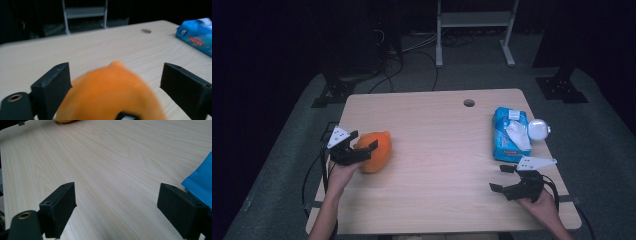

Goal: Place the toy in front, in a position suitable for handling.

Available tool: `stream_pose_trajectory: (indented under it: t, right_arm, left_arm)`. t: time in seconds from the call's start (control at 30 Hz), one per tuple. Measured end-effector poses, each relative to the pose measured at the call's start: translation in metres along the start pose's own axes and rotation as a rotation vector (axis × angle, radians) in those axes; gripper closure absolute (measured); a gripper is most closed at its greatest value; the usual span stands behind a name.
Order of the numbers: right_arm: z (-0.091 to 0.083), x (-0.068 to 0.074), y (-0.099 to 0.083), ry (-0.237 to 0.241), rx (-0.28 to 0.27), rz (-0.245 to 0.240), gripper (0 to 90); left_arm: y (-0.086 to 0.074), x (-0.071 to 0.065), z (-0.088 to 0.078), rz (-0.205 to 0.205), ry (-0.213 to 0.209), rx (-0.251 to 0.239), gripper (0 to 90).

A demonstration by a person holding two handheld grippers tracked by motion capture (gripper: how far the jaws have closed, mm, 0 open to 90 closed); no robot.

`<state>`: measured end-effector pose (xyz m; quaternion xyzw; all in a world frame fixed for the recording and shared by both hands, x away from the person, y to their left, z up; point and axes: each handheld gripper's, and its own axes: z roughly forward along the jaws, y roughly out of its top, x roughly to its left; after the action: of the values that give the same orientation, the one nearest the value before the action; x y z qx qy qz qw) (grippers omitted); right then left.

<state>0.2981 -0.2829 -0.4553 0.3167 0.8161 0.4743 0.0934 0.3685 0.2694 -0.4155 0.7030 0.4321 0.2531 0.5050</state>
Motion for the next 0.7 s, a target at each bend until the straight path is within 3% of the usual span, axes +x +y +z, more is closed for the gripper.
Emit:
stream_pose_trajectory:
  t: [0.1, 0.17, 0.23, 0.3, 0.47, 0.7]
  right_arm:
    - [0.000, 0.001, 0.000, 0.003, -0.001, 0.002, 14.2]
    - [0.001, 0.001, 0.000, 0.004, 0.001, -0.002, 14.2]
    - [0.002, 0.002, 0.001, 0.007, 0.006, -0.004, 14.2]
    - [0.002, 0.002, 0.001, 0.008, 0.007, -0.007, 14.2]
    - [0.003, 0.005, 0.001, 0.009, 0.009, -0.016, 14.2]
    - [0.001, 0.007, 0.001, 0.006, 0.003, -0.021, 14.4]
  left_arm:
    - [-0.011, 0.006, 0.005, -0.029, 0.008, 0.042, 10.6]
    - [-0.017, 0.008, 0.007, -0.071, -0.012, 0.043, 10.9]
    - [-0.021, 0.007, 0.009, -0.086, -0.020, 0.035, 13.5]
    - [-0.023, 0.006, 0.010, -0.075, -0.020, 0.036, 14.7]
    - [-0.024, -0.003, 0.011, -0.015, -0.002, 0.062, 27.7]
    - [-0.020, -0.007, 0.009, 0.006, 0.010, 0.070, 44.3]
